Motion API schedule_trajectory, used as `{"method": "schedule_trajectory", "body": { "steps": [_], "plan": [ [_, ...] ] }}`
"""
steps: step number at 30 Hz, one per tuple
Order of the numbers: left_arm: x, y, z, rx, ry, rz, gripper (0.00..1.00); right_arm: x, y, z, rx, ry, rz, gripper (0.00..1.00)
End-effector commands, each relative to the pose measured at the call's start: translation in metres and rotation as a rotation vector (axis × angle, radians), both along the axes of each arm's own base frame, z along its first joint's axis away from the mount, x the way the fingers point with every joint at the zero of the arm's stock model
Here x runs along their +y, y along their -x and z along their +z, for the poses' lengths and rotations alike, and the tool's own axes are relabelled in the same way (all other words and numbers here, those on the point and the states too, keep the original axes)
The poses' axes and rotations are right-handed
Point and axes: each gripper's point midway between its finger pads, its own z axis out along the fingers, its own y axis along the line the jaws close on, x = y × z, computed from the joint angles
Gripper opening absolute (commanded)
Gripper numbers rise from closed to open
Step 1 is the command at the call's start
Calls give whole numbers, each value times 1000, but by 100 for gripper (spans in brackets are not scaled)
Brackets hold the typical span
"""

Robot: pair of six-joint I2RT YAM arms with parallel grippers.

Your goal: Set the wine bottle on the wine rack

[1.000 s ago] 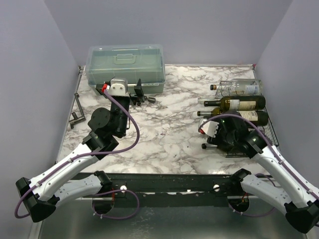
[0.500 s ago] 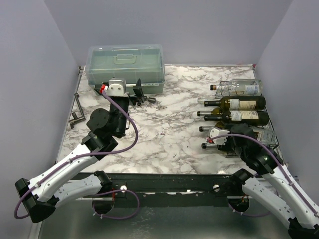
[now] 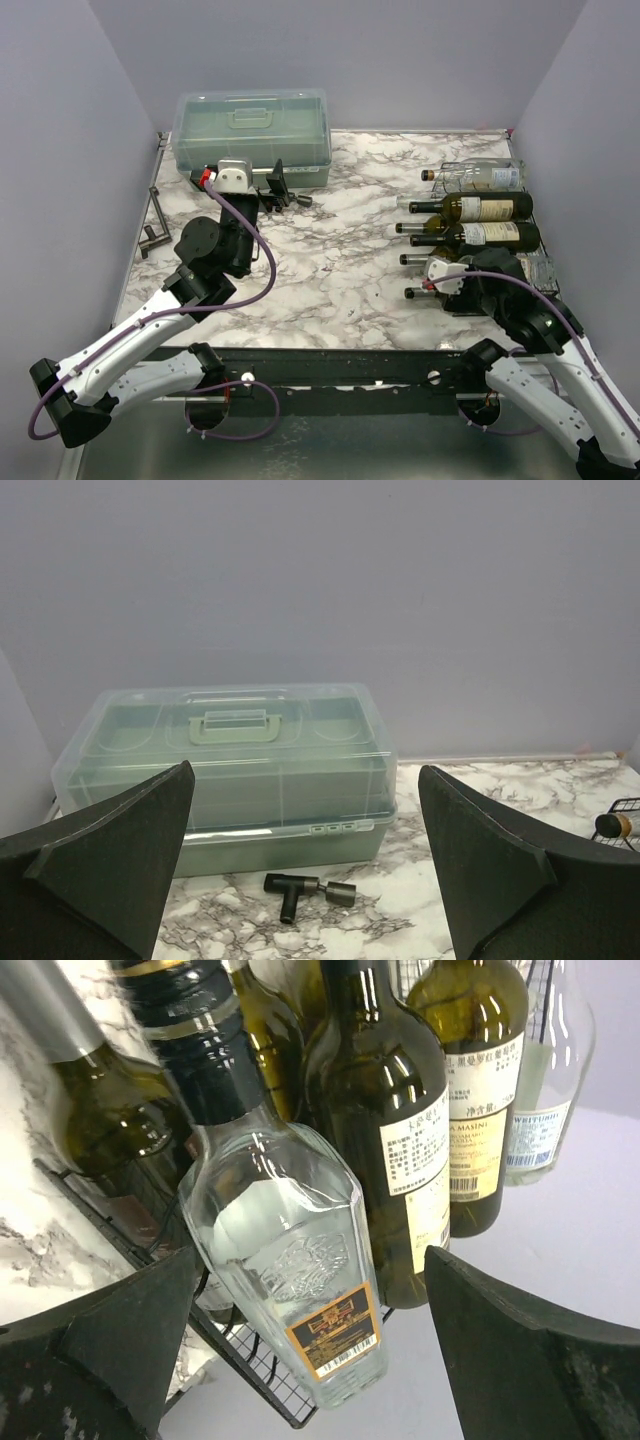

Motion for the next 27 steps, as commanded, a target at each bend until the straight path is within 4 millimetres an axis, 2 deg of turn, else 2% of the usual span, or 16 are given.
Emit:
{"method": "schedule_trajectory", "body": {
  "steps": [1,6,9,14,18,22,24,27],
  "plan": [
    [3,2,10,-14,18,-3,95,11,30,-17,167,-20,127,100],
    [1,0,9,-10,11,-2,95,18,35,-12,177,-60,159,100],
    [0,-1,8,-8,1,0,95,25,32,4,123,-127,159,100],
    [-1,0,10,-17,-19,-8,95,42,12,72,-168,-366,137,100],
    [0,1,17,-27,-23,-5,95,56,7,143,-405,-733,97,100],
    [5,2,28,-38,-12,13,95,50,11,210,-573,-1141,-8,100],
    [7,2,35,-42,-10,22,95,41,10,231,-617,-1326,-109,100],
    [11,4,46,-44,-5,27,95,35,7,249,-628,-1440,-189,100]
  ]
}}
